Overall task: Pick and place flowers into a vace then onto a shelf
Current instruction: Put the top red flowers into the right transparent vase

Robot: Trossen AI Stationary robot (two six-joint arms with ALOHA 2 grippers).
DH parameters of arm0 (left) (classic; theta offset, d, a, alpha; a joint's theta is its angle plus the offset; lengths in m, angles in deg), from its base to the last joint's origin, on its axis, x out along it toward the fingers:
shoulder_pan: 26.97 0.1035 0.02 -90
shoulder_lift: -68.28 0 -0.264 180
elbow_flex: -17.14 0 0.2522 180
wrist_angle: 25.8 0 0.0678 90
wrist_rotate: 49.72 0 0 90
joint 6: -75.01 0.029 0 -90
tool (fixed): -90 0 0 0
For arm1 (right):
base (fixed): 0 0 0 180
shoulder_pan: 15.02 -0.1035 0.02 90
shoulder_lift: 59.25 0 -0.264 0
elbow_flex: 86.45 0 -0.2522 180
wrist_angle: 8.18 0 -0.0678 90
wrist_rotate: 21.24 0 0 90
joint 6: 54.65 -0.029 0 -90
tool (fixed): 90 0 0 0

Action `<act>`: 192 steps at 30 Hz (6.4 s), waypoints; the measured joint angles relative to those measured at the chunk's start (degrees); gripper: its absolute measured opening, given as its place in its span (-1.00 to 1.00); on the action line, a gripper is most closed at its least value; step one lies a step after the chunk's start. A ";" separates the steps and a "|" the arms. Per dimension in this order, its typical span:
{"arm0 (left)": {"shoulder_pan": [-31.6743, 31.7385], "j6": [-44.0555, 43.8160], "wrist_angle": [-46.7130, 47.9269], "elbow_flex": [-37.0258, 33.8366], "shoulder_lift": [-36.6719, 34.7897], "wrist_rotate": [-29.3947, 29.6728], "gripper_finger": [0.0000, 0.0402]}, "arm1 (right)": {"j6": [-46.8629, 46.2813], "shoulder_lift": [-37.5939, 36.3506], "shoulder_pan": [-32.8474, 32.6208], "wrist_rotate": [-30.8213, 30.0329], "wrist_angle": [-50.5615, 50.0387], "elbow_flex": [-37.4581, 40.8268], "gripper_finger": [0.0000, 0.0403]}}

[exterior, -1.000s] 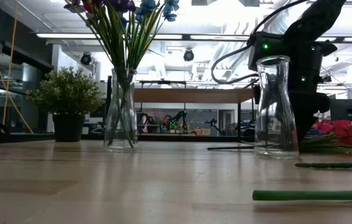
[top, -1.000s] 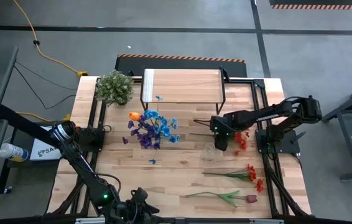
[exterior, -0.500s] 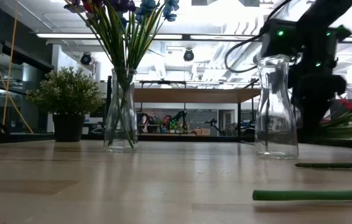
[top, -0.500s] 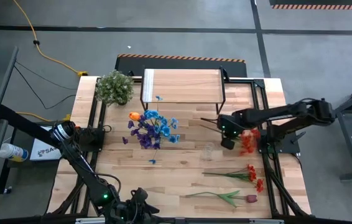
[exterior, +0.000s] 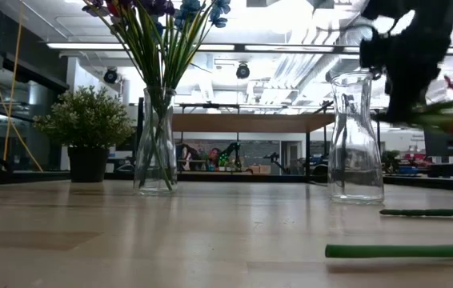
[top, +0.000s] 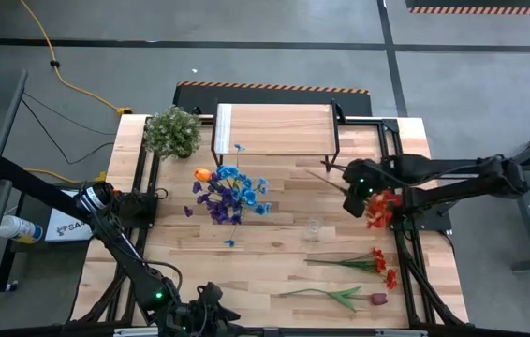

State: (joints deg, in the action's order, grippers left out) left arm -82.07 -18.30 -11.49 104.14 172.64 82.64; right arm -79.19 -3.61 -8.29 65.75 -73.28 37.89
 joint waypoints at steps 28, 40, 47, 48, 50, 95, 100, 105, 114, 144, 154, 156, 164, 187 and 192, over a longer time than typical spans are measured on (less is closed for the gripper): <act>2.97 4.56 -5.37 -0.01 0.00 2.33 0.69 | 1.53 6.67 -21.01 -11.72 -10.82 -39.36 -1.00; 2.97 9.06 -8.38 -0.02 -0.02 2.31 0.69 | 2.01 21.60 -38.26 -12.77 -19.20 -52.60 -1.00; 2.99 14.06 -14.38 -0.02 -0.02 3.84 0.69 | 0.03 27.58 -44.59 -9.60 -21.71 -56.94 -1.00; 2.99 15.75 -15.95 -0.02 -0.09 4.50 0.69 | -0.44 28.28 -45.20 -9.21 -21.72 -57.17 -1.00; 2.99 20.16 -18.97 -0.04 -0.87 4.91 0.69 | -1.35 29.65 -46.09 -8.58 -21.74 -57.42 -1.00; 10.14 30.04 -33.04 0.00 -9.70 -1.90 0.69 | 51.91 33.29 -48.00 -52.42 -17.83 -57.47 -1.00; 10.14 29.98 -33.15 0.00 -9.70 -0.01 0.69 | 60.47 33.29 -48.02 -55.58 -14.16 -57.47 -1.00; 10.14 29.82 -33.56 0.00 -9.70 2.03 0.69 | 70.42 33.78 -48.21 -60.48 -11.32 -57.47 -1.00; 10.14 28.96 -33.65 0.00 -9.68 3.27 0.69 | 88.88 35.46 -49.16 -70.24 -6.77 -57.47 -1.00; 14.12 26.08 -31.44 0.01 -9.60 1.07 0.69 | 95.08 35.48 -51.80 -72.65 -7.18 -57.47 -1.00; 14.60 17.98 -23.96 0.02 -9.60 1.21 0.69 | 93.63 35.02 -54.82 -70.05 -7.53 -57.47 -1.00; 14.60 17.99 -23.96 0.02 -9.60 1.75 0.69 | 93.59 35.02 -55.65 -69.30 -7.57 -57.47 -1.00; 14.62 17.98 -23.57 0.02 -9.60 4.69 0.69 | 94.09 35.02 -57.15 -65.59 -6.86 -57.47 -1.00; 20.39 17.33 -23.04 0.02 -9.64 -3.70 0.69 | 105.07 37.18 -53.09 -54.02 9.00 -57.46 -1.00; 20.20 17.34 -23.06 0.02 -9.64 -4.14 0.69 | 104.69 37.16 -50.33 -52.12 9.13 -57.45 -1.00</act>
State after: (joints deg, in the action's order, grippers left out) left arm -61.87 -0.96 -34.54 104.16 163.00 78.50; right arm 25.50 33.55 -58.63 13.63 -64.16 -19.56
